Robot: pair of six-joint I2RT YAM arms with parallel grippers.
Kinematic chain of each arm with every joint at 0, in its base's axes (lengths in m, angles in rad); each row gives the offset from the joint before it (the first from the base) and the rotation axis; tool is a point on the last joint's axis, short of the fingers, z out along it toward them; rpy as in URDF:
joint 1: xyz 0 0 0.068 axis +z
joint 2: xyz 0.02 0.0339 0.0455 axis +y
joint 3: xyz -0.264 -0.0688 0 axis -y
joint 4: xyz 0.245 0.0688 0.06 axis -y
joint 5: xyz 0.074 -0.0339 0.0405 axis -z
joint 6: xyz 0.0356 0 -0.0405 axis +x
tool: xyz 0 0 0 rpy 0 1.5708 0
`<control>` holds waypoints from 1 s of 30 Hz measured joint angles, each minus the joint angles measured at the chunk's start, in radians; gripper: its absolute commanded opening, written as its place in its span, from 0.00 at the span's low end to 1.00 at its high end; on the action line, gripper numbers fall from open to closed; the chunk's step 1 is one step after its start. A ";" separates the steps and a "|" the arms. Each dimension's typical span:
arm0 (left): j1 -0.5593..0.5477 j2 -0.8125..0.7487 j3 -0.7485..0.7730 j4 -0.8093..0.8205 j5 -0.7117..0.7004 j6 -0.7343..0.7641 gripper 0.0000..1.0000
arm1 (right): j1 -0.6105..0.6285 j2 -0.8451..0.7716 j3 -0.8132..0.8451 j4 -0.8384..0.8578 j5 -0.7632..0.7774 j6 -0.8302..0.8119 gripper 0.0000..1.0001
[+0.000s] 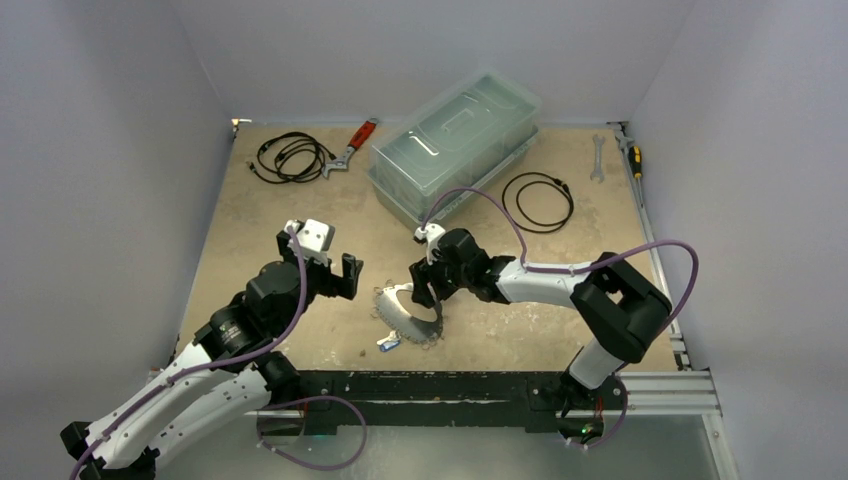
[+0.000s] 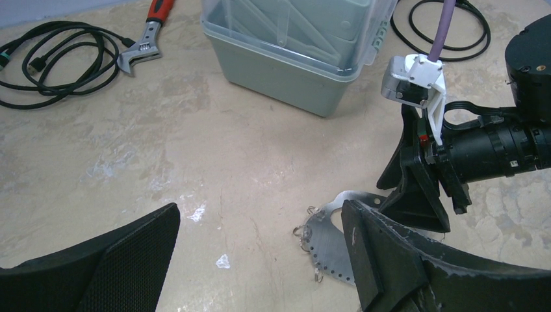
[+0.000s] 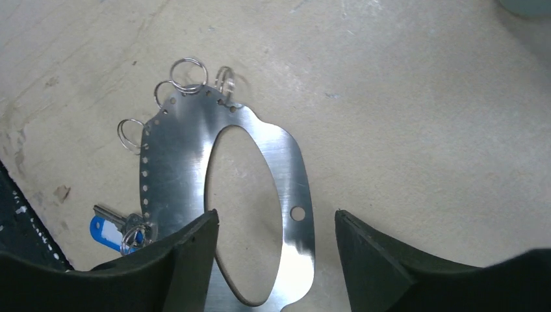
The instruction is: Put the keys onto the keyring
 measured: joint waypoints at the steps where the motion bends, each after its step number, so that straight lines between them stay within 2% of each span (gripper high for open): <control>1: 0.001 0.000 0.000 0.000 0.000 0.000 0.93 | 0.000 -0.002 0.000 -0.010 0.017 0.000 0.77; 4: 0.005 0.000 0.000 0.000 0.000 0.000 0.93 | 0.001 -0.024 0.000 -0.054 0.070 0.005 0.82; 10: 0.011 0.000 0.000 0.000 0.004 0.000 0.93 | 0.011 -0.158 -0.019 -0.101 0.147 0.057 0.81; 15: 0.018 0.001 0.000 0.000 0.005 0.000 0.93 | 0.102 -0.241 -0.042 -0.108 0.213 0.142 0.79; 21: 0.023 0.001 0.000 0.000 0.010 0.000 0.93 | 0.207 -0.200 -0.081 -0.060 0.196 0.238 0.77; 30: 0.026 0.001 0.000 0.000 0.013 0.000 0.93 | 0.220 -0.083 -0.090 0.013 0.164 0.288 0.79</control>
